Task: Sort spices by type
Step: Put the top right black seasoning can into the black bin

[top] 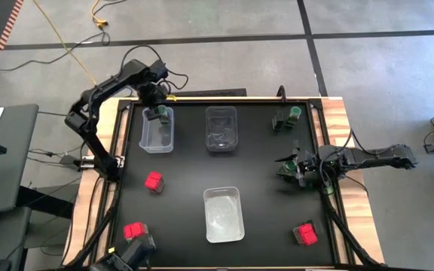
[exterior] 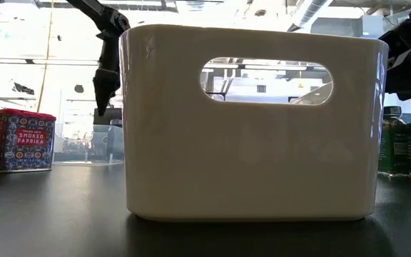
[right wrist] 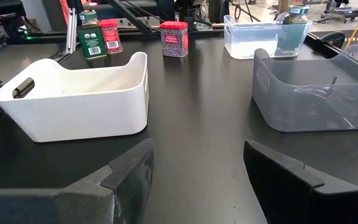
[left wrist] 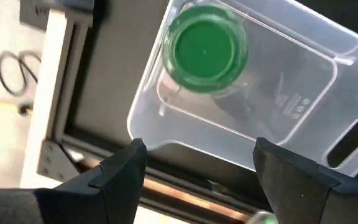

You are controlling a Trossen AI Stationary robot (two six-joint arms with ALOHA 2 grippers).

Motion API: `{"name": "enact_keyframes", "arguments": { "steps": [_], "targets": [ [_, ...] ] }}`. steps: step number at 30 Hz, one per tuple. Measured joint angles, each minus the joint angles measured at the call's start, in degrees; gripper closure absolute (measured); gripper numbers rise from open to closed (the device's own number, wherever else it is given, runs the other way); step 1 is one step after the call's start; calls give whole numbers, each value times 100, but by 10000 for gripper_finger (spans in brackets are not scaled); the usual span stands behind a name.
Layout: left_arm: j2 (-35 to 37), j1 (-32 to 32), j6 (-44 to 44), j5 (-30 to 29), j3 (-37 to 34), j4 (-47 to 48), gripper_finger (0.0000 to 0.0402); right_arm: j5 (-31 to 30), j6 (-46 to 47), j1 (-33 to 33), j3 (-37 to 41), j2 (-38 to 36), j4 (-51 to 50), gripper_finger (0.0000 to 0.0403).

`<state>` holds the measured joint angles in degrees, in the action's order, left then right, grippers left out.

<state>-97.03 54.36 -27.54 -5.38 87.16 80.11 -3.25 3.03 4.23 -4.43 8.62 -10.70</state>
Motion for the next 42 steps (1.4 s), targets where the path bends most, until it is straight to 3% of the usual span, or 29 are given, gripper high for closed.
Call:
{"name": "enact_keyframes", "arguments": {
  "steps": [7,14,22,25,32,36,42],
  "targets": [
    [799,-87,688,646,-100,-272,119,-2,0,0,0,-2,0,126],
    [2198,-655,1613,697,-603,-1238,119,-2,0,0,0,0,-1,126],
    [3538,-2459,2665,588,-1904,-2994,119,-1,0,0,0,-1,-1,126],
    [3853,-3294,3049,225,-2411,-3728,119,-2,0,0,2,0,-2,126],
    [4055,-4883,3896,-905,-3185,-4523,119,0,0,0,0,0,0,126],
    [4001,-5341,3792,-883,-3271,-4167,119,-2,64,34,0,-1,0,126],
    [3966,-5618,3940,-840,-3279,-4186,119,0,1126,148,2,-2,19,126]
  ]
}}
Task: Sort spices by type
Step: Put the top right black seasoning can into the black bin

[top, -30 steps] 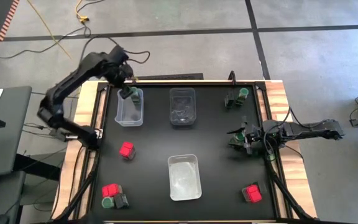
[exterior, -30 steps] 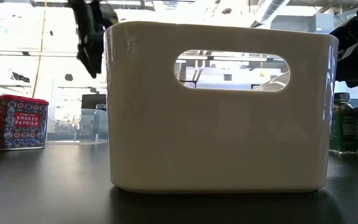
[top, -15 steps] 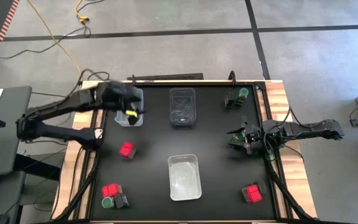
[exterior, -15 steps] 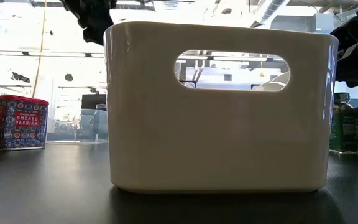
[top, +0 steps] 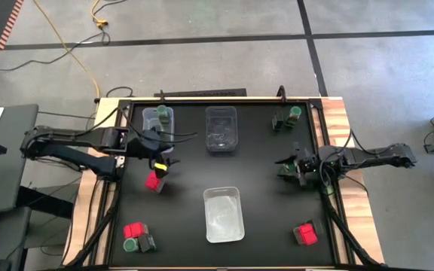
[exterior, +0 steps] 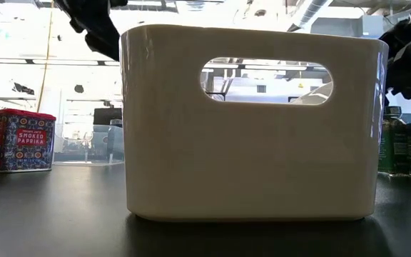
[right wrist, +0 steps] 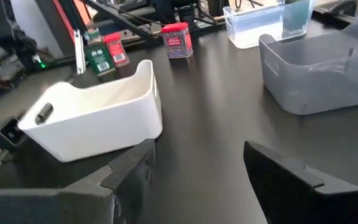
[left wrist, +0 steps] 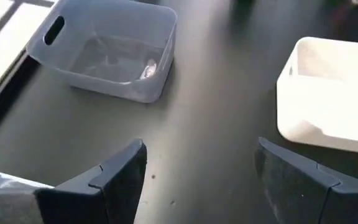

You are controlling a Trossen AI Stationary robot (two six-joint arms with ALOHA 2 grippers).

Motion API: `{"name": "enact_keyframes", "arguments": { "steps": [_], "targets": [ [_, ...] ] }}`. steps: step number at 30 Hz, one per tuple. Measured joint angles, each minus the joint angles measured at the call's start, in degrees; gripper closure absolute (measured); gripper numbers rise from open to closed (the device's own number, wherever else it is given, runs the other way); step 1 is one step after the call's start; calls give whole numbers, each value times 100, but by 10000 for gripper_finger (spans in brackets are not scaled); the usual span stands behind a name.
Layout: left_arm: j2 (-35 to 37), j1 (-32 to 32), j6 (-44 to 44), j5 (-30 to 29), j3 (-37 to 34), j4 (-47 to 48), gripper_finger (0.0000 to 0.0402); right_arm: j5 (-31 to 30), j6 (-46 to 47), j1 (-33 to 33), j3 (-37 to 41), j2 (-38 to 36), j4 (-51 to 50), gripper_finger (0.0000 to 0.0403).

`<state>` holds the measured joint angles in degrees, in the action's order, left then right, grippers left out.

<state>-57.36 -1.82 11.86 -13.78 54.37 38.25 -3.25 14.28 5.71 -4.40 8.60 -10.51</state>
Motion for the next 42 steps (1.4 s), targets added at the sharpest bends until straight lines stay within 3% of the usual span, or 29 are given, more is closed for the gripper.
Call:
{"name": "enact_keyframes", "arguments": {
  "steps": [5,13,18,26,32,38,42],
  "targets": [
    [-103,-223,-159,301,-24,-400,119,-2,221,-23,2,2,8,126],
    [-190,-442,-462,503,-1258,-3293,119,-71,1172,-23,4,0,32,126],
    [-189,-526,-259,505,-2056,-4643,119,-529,1859,-50,0,5,36,126],
    [5,-422,-294,674,-2315,-4665,119,-1468,783,-390,-49,7,995,127],
    [808,26,-656,934,-2621,-4547,119,-1821,381,-763,-879,413,907,127],
    [1784,428,-653,1163,-2954,-4083,119,-1943,374,-1155,-2052,1739,196,127],
    [2244,550,-652,1185,-2953,-3755,119,-1943,954,-1456,-3071,2958,-626,127]
  ]
}}
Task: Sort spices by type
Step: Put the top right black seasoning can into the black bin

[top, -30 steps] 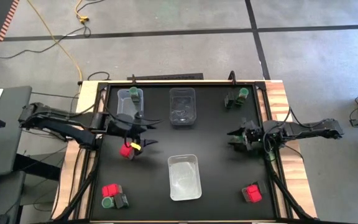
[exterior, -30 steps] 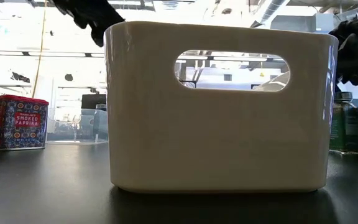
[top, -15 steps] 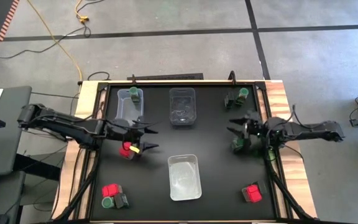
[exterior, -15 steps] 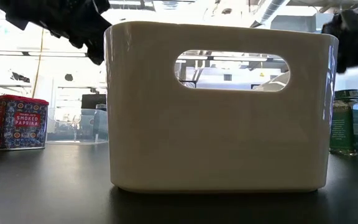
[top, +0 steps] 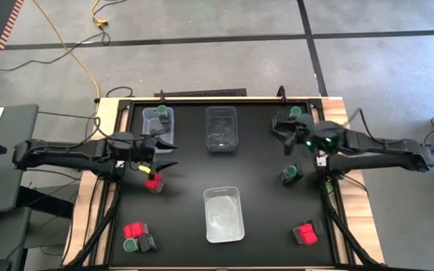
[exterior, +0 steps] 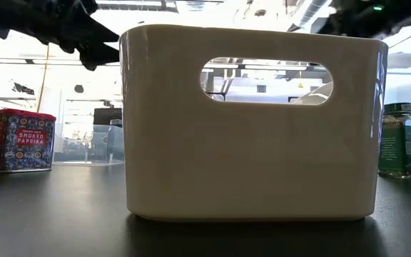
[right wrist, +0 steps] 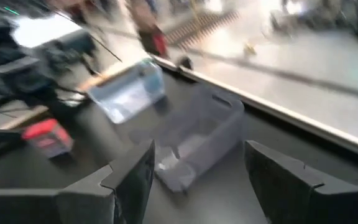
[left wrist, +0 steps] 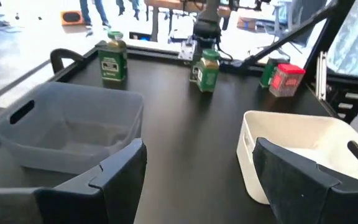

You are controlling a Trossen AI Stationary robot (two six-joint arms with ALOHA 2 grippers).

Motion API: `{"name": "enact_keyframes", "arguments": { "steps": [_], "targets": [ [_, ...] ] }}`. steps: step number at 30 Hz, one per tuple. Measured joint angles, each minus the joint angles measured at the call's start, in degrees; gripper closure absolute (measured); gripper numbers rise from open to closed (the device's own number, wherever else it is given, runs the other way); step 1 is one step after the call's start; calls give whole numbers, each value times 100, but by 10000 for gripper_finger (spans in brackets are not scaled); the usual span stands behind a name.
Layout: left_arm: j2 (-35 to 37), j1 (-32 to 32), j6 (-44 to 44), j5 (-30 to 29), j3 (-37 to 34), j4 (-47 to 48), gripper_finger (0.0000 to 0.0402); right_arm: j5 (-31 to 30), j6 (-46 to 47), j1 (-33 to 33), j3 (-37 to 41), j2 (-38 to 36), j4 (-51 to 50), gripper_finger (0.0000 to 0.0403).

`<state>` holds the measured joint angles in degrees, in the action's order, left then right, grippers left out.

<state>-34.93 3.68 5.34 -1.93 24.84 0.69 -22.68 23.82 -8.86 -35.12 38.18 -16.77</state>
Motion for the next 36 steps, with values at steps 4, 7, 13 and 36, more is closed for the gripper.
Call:
{"name": "enact_keyframes", "arguments": {
  "steps": [4,7,13,36],
  "targets": [
    [322,78,-6,0,0,49,119,0,822,-399,-1199,1227,-1035,127],
    [465,96,-131,-3,0,47,119,18,1395,-708,-2056,2037,-2007,127],
    [494,98,-252,-7,2,183,119,174,2214,-1123,-3348,3304,-3455,127],
    [488,98,-249,-194,7,764,119,775,2734,-3017,-3762,4945,-4914,127]
  ]
}}
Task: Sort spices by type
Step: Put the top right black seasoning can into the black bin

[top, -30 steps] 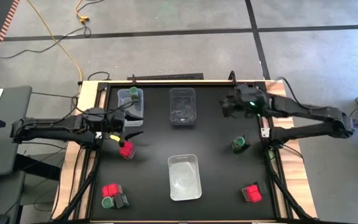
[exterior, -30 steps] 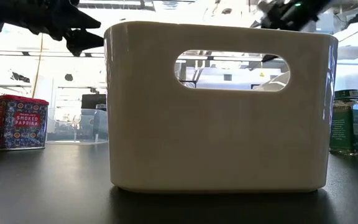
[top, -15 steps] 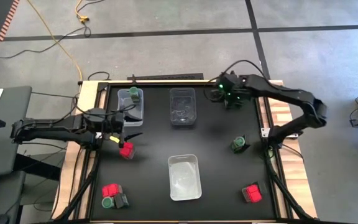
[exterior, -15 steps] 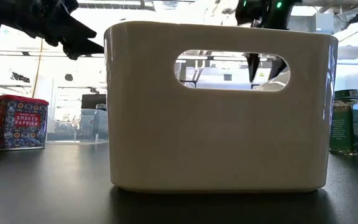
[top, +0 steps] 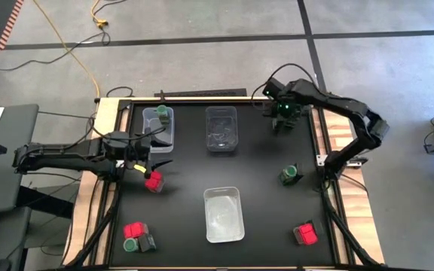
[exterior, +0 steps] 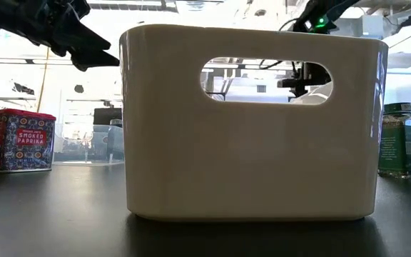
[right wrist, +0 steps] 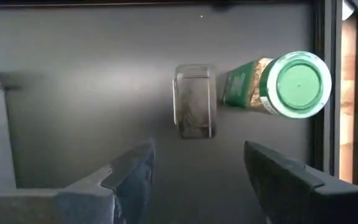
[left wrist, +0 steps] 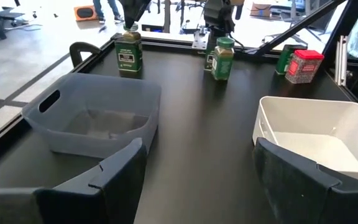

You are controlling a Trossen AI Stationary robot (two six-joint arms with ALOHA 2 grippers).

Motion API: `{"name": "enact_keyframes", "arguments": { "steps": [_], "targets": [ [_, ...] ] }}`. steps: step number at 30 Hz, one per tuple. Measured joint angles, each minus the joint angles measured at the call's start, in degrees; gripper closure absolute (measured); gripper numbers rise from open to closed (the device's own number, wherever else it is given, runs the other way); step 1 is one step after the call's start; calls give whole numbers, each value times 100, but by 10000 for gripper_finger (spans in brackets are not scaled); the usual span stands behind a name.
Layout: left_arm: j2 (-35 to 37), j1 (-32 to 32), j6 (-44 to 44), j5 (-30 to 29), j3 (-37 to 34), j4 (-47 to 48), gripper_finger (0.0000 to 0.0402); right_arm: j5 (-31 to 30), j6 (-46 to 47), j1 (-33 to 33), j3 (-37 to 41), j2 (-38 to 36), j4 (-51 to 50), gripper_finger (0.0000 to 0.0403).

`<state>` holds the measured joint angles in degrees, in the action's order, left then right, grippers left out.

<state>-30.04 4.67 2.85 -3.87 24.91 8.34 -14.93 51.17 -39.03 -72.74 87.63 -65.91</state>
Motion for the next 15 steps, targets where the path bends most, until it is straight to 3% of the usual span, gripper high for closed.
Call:
{"name": "enact_keyframes", "arguments": {
  "steps": [15],
  "targets": [
    [0,0,35,-163,0,-7,119,161,-475,-314,305,384,628,127]
  ]
}}
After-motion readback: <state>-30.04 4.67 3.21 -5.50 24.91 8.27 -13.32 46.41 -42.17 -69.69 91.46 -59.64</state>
